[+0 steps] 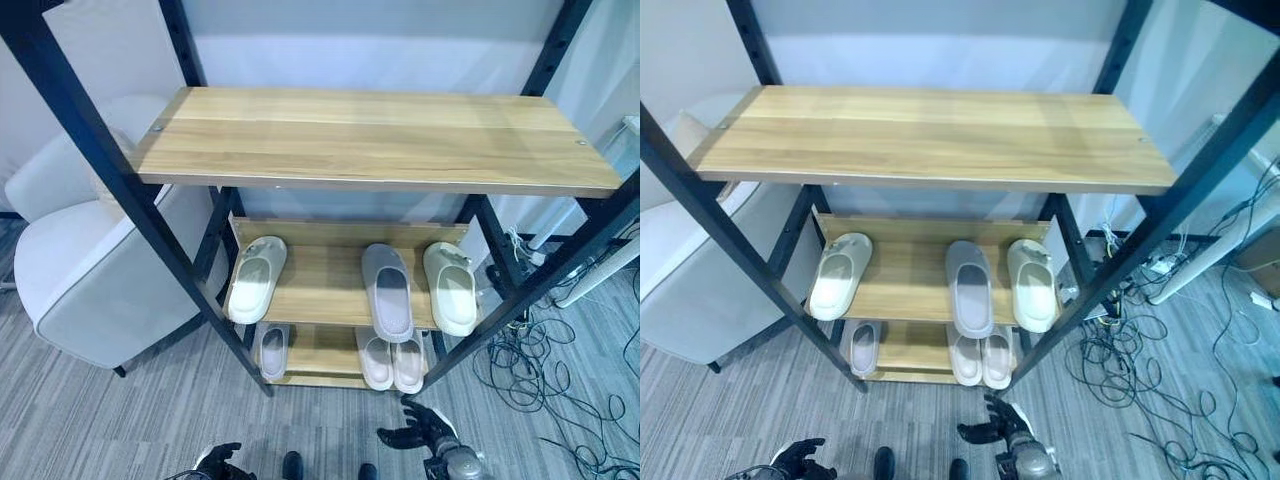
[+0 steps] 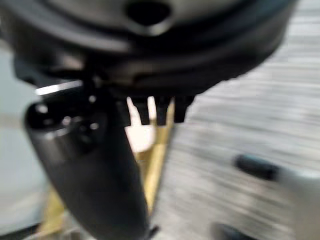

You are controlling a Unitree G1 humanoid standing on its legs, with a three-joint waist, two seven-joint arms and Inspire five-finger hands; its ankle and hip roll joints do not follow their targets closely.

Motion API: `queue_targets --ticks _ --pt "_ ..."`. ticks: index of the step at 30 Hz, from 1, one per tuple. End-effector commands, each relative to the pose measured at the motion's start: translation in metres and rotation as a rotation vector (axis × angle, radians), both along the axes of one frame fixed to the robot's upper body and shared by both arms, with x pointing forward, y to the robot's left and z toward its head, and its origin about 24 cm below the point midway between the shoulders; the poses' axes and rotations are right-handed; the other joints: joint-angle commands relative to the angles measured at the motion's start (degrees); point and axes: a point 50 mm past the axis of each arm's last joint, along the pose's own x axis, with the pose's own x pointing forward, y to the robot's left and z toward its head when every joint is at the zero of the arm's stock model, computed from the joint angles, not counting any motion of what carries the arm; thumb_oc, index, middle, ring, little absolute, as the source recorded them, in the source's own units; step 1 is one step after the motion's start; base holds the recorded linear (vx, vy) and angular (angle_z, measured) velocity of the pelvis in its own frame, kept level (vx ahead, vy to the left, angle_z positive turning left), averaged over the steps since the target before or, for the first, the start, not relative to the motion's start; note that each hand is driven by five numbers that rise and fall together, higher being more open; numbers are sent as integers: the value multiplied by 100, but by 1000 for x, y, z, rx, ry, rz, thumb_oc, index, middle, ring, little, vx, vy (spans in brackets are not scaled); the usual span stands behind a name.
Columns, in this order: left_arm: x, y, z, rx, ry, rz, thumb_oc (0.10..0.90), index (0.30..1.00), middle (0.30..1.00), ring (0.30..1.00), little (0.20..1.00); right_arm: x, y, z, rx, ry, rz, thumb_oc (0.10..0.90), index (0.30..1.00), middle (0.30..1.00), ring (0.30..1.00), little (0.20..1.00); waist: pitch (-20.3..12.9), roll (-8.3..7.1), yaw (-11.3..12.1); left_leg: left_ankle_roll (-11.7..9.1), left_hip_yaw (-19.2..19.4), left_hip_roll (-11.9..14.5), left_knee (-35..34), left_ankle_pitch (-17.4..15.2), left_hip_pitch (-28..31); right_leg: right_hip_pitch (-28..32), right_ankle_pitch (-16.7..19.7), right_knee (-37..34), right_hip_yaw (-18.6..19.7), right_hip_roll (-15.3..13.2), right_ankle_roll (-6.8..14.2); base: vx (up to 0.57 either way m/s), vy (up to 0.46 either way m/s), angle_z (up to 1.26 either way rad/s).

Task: Arrange the slippers neatly on the shoe rack.

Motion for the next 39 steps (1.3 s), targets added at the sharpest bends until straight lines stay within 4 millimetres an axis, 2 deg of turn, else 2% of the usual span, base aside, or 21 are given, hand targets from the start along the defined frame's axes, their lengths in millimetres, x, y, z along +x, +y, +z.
queue_targets --ticks 1,4,5,11,13,17,19,21,22,23,26,27,28,29,30,39 --pt "23 -24 2 -21 -51 -125 800 900 900 900 900 40 27 44 116 -265 139 800 900 900 900 900 -155 -47 24 -195 -304 -298 13 -466 -166 -164 -364 160 -24 -22 334 -32 -26 25" --pt "22 -28 2 -18 -49 -150 800 900 900 900 900 45 38 55 158 -314 187 800 900 900 900 900 -150 -40 18 -212 -306 -284 13 -465 -132 -112 -338 111 -64 -20 337 2 -9 13" --pt "20 -29 1 -19 -50 -146 800 900 900 900 900 49 49 67 201 -366 231 800 900 900 900 900 -166 -27 44 -230 -299 -271 13 -464 -98 -52 -349 82 -92 -16 329 12 -7 6" --pt "6 -33 -4 -25 -12 -133 800 900 900 900 900 55 69 101 327 -507 293 800 900 900 900 900 -235 -18 92 -270 -312 -228 13 -501 -17 56 -399 37 -129 8 312 14 -3 11" --pt "6 -33 -4 -25 -11 -133 800 900 900 900 900 55 69 101 327 -507 293 800 900 900 900 900 -235 -16 92 -270 -313 -228 13 -501 -16 58 -400 37 -130 8 312 2 -1 2" --pt "0 -36 -6 -29 2 -139 800 900 900 900 900 61 76 135 418 -642 317 800 900 900 900 900 -276 -14 111 -289 -312 -202 13 -509 21 94 -424 37 -142 9 313 0 0 0" --pt "-1 -37 -6 -30 4 -143 800 900 900 900 900 62 76 141 434 -663 316 800 900 900 900 900 -286 -10 109 -290 -312 -193 13 -513 30 103 -429 37 -138 7 313 0 0 0" --pt "-3 -39 -7 -33 8 -145 800 900 900 900 900 65 77 162 453 -753 332 800 900 900 900 900 -296 -6 102 -298 -307 -187 13 -517 47 131 -437 37 -145 6 311 0 0 0" --pt "-3 -39 -7 -33 8 -145 800 900 900 900 900 65 77 162 453 -753 331 800 900 900 900 900 -295 -6 102 -298 -307 -187 13 -517 48 132 -437 37 -145 6 311 0 0 0" --pt "-4 -40 -7 -35 9 -142 800 900 900 900 900 66 75 172 456 -801 323 800 900 900 900 900 -310 -3 91 -295 -311 -187 13 -524 65 149 -440 37 -152 9 309 0 0 0" --pt "-7 -41 -8 -37 14 -135 800 900 900 900 900 67 72 183 450 -861 308 800 900 900 900 900 -325 3 86 -295 -313 -183 13 -533 84 174 -446 37 -163 10 306 0 0 0" --pt "-8 -41 -8 -38 17 -127 800 900 900 900 900 68 68 193 422 -918 298 800 900 900 900 900 -339 8 76 -293 -313 -182 13 -545 101 181 -451 37 -166 7 308 0 0 0" --pt "-8 -41 -8 -38 17 -127 800 900 900 900 900 68 68 193 422 -918 298 800 900 900 900 900 -339 9 78 -293 -312 -182 13 -545 102 183 -451 37 -165 8 308 0 0 0" --pt "-10 -42 -9 -38 21 -124 800 900 900 900 900 70 61 205 341 -997 291 800 900 900 900 900 -355 19 70 -287 -314 -176 13 -551 119 193 -458 37 -165 8 309 0 0 0" --pt "-10 -42 -9 -39 21 -125 800 900 900 900 900 69 61 205 340 -997 291 800 900 900 900 900 -354 21 73 -287 -314 -176 13 -552 122 196 -458 37 -164 8 309 0 0 0" --pt "-15 -47 -10 -40 19 -170 800 900 900 900 900 92 21 249 -231 -1283 186 800 900 900 900 900 -390 23 134 -256 -348 -184 13 -594 149 219 -476 37 -183 3 322 0 0 0"
